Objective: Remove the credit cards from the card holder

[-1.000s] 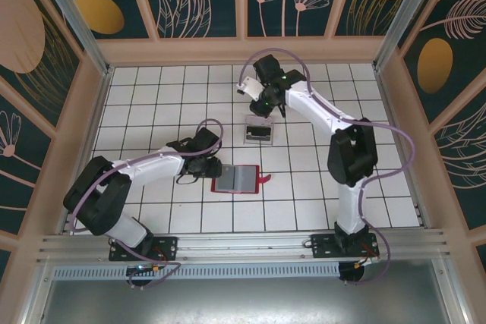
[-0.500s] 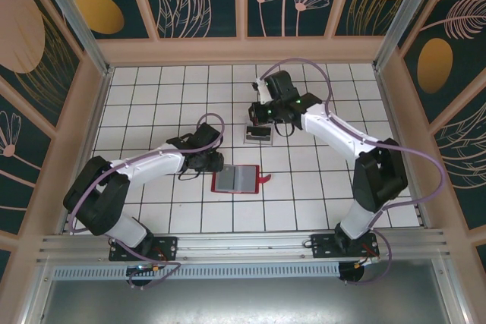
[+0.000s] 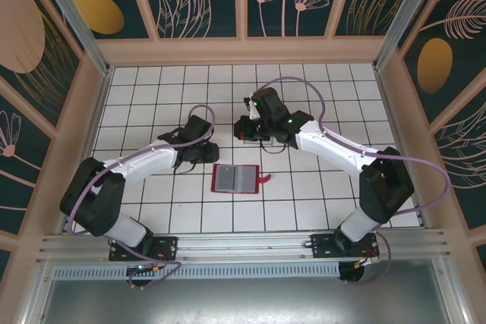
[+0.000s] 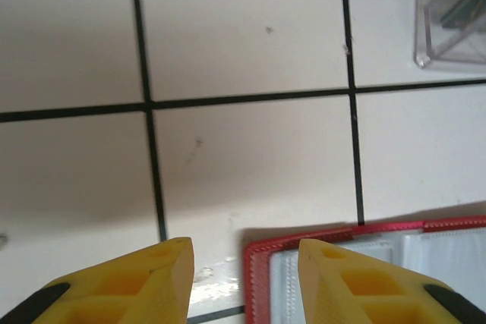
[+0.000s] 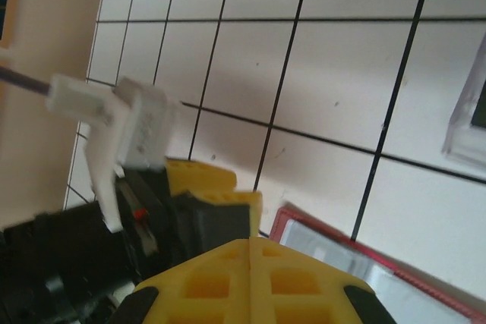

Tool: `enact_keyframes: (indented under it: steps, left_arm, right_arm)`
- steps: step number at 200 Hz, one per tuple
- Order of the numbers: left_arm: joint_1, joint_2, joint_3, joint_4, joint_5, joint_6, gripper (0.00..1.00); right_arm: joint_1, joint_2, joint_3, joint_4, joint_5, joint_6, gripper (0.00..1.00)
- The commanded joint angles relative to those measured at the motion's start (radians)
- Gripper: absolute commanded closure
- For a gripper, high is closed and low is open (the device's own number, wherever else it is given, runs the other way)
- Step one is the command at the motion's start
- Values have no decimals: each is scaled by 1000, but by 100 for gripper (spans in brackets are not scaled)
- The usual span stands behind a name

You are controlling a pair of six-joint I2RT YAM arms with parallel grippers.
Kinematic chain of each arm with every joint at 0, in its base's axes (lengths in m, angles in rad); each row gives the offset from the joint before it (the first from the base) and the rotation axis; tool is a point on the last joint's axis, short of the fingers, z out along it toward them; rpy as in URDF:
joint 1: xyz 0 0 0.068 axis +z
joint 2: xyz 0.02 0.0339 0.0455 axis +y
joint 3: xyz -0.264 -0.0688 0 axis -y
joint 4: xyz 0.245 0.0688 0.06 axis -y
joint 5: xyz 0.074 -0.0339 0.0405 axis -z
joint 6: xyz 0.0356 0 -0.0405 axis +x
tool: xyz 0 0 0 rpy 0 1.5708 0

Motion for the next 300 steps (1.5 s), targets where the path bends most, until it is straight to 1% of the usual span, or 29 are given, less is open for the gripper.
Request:
enact_keyframes:
  steps: [1,17,49,104,143,165,227,300]
  left_arm:
    - [50,-52,-18,7,19,32,58]
    - [88,-77,-22,-17,0,51,58]
    - [160,-115,-22,-53,-14,98,57]
    - [255,-156,5,-122,-62,189,56]
    - [265,-175,24,-147,-149,244,55]
    - [268,-182,22,-143,-163,245,55]
    - [268,-181,7,-138,-156,255,54]
    - [267,-171,13,-137,-146,260,54]
  right_arm:
    - [21,-9,-37,30,5,86,94]
    - [42,14,-49,27,4,110,92]
    - [90,76,-51,12,1,137,90]
    - [151,183,-38,43,-32,169,88]
    - [182,267,16,28,-45,171,86]
    - [197,305,44,21,-51,172,84]
    - [213,371,93,-19,-37,165,78]
    - [221,395,105,-54,-18,163,73]
